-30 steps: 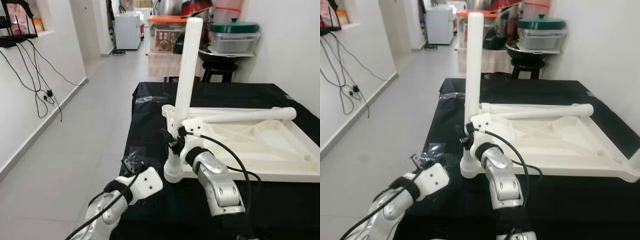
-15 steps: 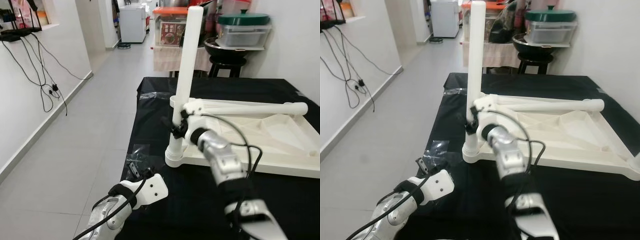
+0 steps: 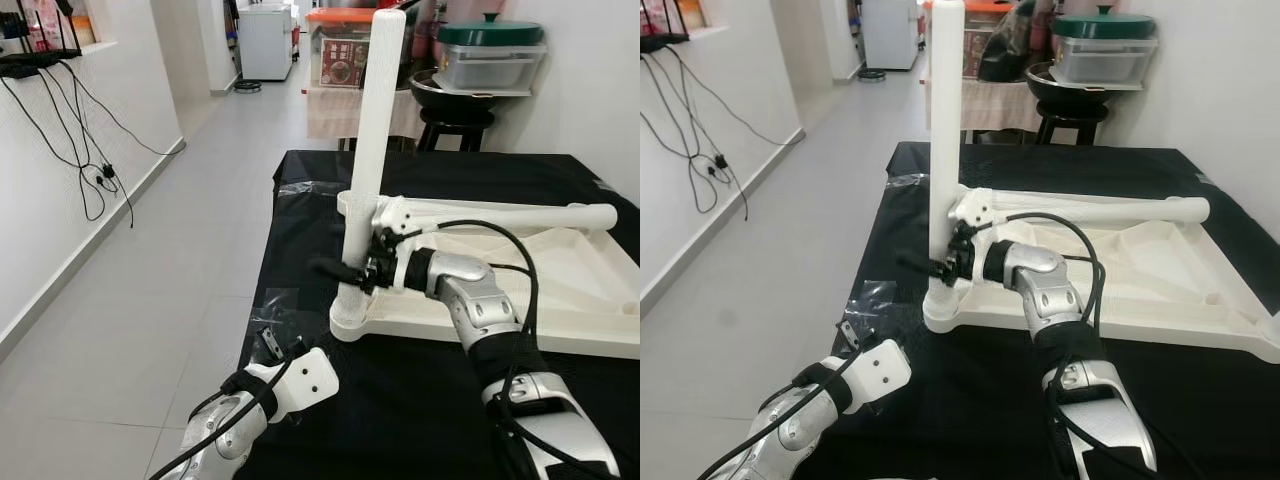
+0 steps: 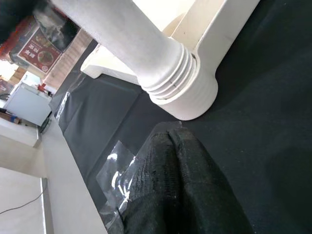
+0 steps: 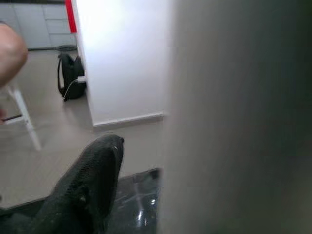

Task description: Building children table

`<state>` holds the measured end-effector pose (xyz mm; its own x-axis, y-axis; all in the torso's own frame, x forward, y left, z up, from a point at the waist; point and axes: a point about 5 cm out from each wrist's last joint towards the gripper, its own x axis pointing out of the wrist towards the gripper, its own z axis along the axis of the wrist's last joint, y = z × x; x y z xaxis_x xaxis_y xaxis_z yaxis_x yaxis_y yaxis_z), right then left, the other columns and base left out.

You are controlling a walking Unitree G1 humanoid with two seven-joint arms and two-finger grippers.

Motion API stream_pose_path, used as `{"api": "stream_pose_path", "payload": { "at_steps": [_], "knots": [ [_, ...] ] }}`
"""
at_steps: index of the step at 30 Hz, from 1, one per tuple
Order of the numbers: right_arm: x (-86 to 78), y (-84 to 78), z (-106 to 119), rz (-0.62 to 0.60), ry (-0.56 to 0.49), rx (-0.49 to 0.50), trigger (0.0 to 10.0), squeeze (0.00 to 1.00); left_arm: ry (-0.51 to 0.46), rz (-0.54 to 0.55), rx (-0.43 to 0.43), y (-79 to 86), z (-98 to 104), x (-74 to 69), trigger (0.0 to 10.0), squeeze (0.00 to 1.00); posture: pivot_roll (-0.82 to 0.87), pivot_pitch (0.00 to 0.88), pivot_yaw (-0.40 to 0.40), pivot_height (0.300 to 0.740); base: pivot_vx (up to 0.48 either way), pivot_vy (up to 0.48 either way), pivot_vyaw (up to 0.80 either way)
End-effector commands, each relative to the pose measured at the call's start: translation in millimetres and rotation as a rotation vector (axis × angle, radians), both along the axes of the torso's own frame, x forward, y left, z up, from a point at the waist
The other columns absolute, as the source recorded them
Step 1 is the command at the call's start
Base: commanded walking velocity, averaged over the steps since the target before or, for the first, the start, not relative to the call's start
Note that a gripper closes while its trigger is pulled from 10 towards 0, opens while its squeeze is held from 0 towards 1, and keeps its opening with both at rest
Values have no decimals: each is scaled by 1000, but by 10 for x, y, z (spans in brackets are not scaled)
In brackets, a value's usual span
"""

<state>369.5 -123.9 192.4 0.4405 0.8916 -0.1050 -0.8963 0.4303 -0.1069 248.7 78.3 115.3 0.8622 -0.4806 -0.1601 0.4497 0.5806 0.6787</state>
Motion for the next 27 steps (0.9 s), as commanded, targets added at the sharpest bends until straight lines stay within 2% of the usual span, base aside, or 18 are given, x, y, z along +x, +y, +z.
{"api": "stream_pose_path", "payload": {
  "at_steps": [1, 10, 12, 15, 16, 17, 18, 19, 20, 23, 25, 27],
  "knots": [
    [7, 32, -83, 32, 34, -29, 0, 0, 27, 11, 5, 27, -51, -19, 10000, 0, 87, 0, -42, 740, 0, 0, 0],
    [0, -44, -124, 69, 57, -26, 0, 0, 12, -7, 41, 41, -53, -40, 10000, 0, 86, 0, -24, 740, 0, 0, 0],
    [37, -96, -136, 15, 56, -61, 0, 0, 25, -6, 29, 45, -62, -40, 10000, 0, 87, 0, -26, 740, 0, 0, 0],
    [57, -92, -176, -47, 45, -75, 0, 0, 30, -7, 26, 39, -65, -38, 10000, 0, 92, 0, -47, 740, 0, 0, 0],
    [107, -16, -295, -362, 27, -55, 0, 0, 26, -9, 39, 27, -65, -38, 10000, 0, 103, 0, -65, 740, 0, 0, 0],
    [107, -16, -295, -362, 27, -55, 0, 0, 26, -9, 39, 27, -65, -38, 10000, 0, 103, 0, -65, 740, 0, 0, 0],
    [-59, 136, -474, -513, 61, -12, 0, 0, 23, -10, 49, 23, -56, -36, 10000, 0, 112, 0, -62, 740, 0, 0, 0],
    [-260, 224, -618, -655, 101, 25, 0, 0, 17, -11, 58, 34, -51, -32, 10000, 0, 98, 0, -42, 740, 0, 0, 0],
    [-410, 256, -686, -738, 132, 50, 0, 0, 13, -12, 63, 43, -48, -29, 10000, 0, 98, 0, -42, 740, 0, 0, 0],
    [-498, 295, -730, -756, 143, 67, 0, 0, 33, -15, 48, 57, -62, -12, 10000, 0, 77, 0, -26, 740, 0, 0, 0],
    [-497, 303, -735, -761, 137, 69, 0, 0, 50, -18, 34, 59, -73, -2, 10000, 0, 77, 0, -26, 740, 0, 0, 0],
    [-411, 337, -689, -719, 109, 64, 0, 0, 56, -19, 29, 59, -82, 19, 10000, 0, 73, 0, -27, 740, 0, 0, 0]
  ]
}}
